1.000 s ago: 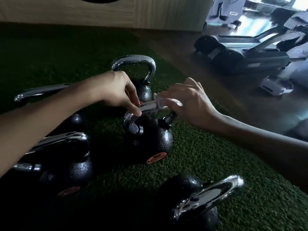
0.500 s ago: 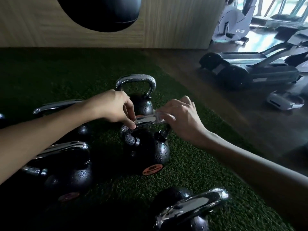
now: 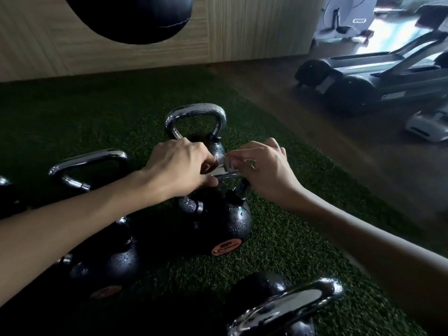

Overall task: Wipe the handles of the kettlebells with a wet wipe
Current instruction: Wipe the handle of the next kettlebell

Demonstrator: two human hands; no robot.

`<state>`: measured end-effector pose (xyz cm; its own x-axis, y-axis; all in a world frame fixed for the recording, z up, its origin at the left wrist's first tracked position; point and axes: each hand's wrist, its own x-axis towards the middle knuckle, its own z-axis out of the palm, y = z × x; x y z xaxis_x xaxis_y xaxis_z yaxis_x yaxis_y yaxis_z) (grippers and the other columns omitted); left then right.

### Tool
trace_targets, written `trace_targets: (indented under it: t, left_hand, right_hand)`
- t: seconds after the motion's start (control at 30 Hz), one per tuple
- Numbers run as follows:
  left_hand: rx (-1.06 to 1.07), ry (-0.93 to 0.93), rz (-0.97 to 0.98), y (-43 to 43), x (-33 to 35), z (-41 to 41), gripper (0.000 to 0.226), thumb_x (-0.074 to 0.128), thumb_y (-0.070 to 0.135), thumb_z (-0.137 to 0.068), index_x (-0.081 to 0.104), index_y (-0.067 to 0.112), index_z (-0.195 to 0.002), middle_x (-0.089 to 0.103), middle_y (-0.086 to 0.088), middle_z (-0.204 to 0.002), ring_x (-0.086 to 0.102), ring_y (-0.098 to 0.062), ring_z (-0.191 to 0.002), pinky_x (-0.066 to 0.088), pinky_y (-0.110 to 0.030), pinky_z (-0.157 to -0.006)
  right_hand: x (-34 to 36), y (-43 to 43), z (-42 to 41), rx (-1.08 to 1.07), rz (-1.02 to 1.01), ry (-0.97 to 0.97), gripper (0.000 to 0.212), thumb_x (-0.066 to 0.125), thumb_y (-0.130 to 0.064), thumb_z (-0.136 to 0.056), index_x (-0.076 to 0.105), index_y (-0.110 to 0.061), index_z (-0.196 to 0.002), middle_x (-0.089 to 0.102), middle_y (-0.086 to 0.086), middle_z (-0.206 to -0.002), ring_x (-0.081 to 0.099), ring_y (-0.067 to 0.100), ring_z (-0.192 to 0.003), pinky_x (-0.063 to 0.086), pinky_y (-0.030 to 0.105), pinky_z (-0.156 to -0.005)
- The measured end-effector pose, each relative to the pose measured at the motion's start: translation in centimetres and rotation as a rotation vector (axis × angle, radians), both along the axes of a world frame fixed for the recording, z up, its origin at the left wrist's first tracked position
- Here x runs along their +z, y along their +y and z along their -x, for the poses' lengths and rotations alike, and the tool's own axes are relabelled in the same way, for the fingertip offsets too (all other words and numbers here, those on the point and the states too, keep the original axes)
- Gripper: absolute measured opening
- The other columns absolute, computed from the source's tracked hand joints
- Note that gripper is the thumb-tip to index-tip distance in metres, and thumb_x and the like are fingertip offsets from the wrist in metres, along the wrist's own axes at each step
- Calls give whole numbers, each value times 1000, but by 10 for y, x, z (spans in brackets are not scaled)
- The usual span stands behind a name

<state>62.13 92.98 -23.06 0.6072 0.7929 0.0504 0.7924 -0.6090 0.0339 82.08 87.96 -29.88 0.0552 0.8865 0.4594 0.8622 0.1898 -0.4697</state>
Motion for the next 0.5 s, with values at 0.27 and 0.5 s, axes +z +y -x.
trace_targets:
  t: [0.27, 0.5]
  left_hand:
    - [18, 5, -77, -8, -1, 18, 50, 72, 66, -80, 66, 50, -127, 76, 11, -95, 65, -13, -75, 47, -26, -64]
    - [52, -15, -39, -16, -1, 31, 43, 73, 61, -83, 67, 51, -124, 34, 22, -50, 32, 5, -48, 23, -16, -45]
  right_hand:
    - [-19, -12, -15, 46, -206, 47, 14, 66, -22, -98, 79, -25, -100, 75, -12, -95, 61, 3, -85, 40, 41, -86]
    - [-31, -16, -3, 49, -60, 449, 14, 68, -18, -98, 80, -23, -103, 75, -23, -92, 65, -8, -85, 49, 22, -78]
